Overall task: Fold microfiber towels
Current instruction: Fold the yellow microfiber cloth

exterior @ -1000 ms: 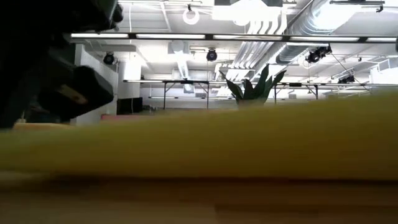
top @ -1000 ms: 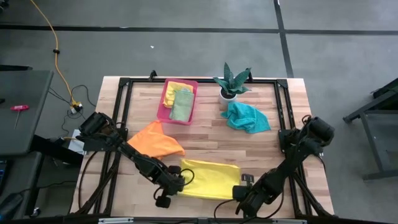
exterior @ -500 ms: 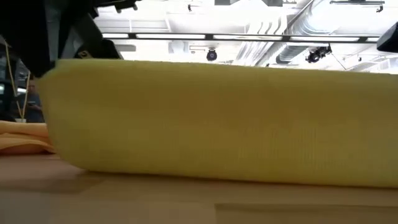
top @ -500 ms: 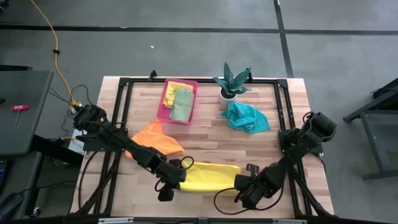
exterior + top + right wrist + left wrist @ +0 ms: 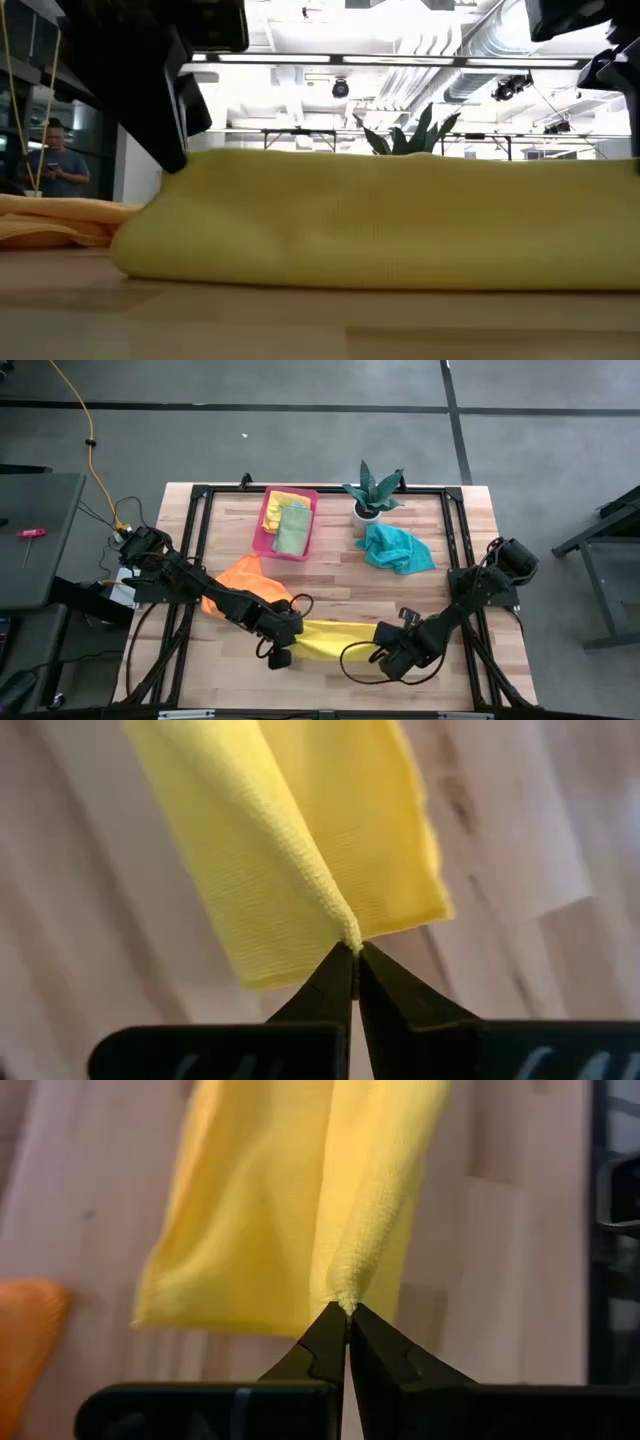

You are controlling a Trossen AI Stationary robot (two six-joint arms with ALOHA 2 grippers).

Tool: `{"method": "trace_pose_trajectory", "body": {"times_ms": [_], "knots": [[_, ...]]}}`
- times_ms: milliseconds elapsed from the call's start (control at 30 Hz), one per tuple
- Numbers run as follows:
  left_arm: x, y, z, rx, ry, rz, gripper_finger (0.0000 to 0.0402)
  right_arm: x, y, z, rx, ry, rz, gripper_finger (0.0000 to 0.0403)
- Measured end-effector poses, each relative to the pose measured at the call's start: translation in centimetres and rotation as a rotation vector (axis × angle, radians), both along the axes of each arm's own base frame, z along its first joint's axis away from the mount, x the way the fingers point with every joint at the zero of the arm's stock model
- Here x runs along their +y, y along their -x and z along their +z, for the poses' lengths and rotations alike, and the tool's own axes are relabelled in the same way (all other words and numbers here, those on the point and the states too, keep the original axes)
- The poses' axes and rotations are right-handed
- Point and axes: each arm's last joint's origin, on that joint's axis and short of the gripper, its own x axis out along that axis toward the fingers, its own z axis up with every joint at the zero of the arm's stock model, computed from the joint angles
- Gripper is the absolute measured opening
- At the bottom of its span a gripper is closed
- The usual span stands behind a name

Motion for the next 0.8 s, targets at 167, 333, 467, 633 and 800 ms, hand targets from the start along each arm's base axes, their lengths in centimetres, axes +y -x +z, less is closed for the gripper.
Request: {"method": "trace_pose_trajectory", "body": {"times_ms": [167,333,467,633,800], "knots": [[0.4,0.2,-0.2,0.016,-0.05,0.106,0.0001,-0.4,0.4,0.0,0.019,0.047,-0.044,0.0],[0.5,0.2,-0.2,0.005,-0.062,0.185,0.0001,-0.5,0.4,0.0,0.018,0.047,-0.094,0.0],[0.6,0.2,-0.2,-0.003,-0.064,0.227,0.0001,-0.5,0.5,0.0,0.016,0.043,-0.119,0.0],[0.6,0.3,-0.3,0.004,-0.066,0.283,0.0001,-0.4,0.3,-0.7,0.037,0.049,-0.153,0.0],[0.7,0.6,-0.6,0.014,-0.069,0.301,0.0001,-0.2,0.1,-1.7,0.06,0.07,-0.152,0.0]]}}
